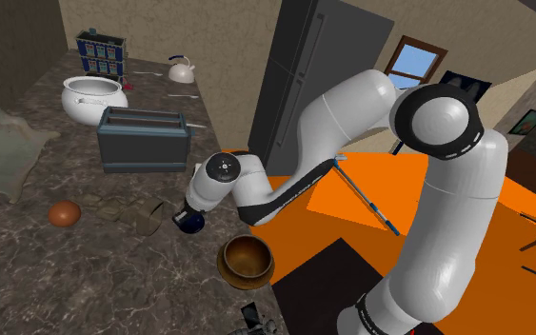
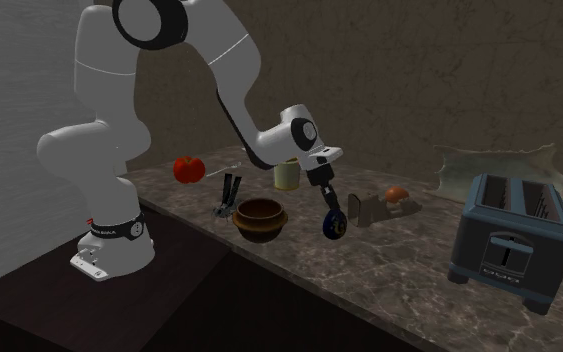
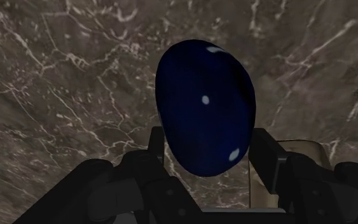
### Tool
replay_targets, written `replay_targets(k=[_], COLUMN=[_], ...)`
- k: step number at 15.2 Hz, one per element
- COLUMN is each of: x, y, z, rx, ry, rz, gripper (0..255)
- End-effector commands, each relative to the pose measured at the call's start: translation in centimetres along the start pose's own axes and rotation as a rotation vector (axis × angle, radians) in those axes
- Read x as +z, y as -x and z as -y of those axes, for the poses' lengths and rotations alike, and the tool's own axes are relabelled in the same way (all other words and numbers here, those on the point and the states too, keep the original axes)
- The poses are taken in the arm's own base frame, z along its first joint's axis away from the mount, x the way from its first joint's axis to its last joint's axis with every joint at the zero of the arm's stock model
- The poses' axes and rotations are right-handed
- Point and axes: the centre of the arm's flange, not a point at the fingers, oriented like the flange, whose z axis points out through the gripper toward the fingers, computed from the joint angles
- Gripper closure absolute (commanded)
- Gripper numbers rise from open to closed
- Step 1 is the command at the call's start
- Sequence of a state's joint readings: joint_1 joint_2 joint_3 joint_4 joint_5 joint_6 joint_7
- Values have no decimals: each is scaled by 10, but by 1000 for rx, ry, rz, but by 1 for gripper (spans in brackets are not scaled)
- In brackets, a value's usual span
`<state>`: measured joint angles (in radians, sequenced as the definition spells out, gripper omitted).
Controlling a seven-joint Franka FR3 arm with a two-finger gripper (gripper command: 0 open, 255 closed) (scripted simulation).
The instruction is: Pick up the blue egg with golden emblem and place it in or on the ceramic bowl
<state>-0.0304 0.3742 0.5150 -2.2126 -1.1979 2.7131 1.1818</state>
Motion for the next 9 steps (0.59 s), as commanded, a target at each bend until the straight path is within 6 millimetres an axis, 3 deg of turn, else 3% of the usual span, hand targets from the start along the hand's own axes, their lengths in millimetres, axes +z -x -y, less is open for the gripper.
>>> replay_targets(k=[1, 3, 9], x=[0, 0, -28], y=[0, 0, -13], z=[0, 0, -5], rx=[0, 0, 0], ry=[0, 0, 0], rz=[0, 0, 0], gripper=[255, 255, 255])
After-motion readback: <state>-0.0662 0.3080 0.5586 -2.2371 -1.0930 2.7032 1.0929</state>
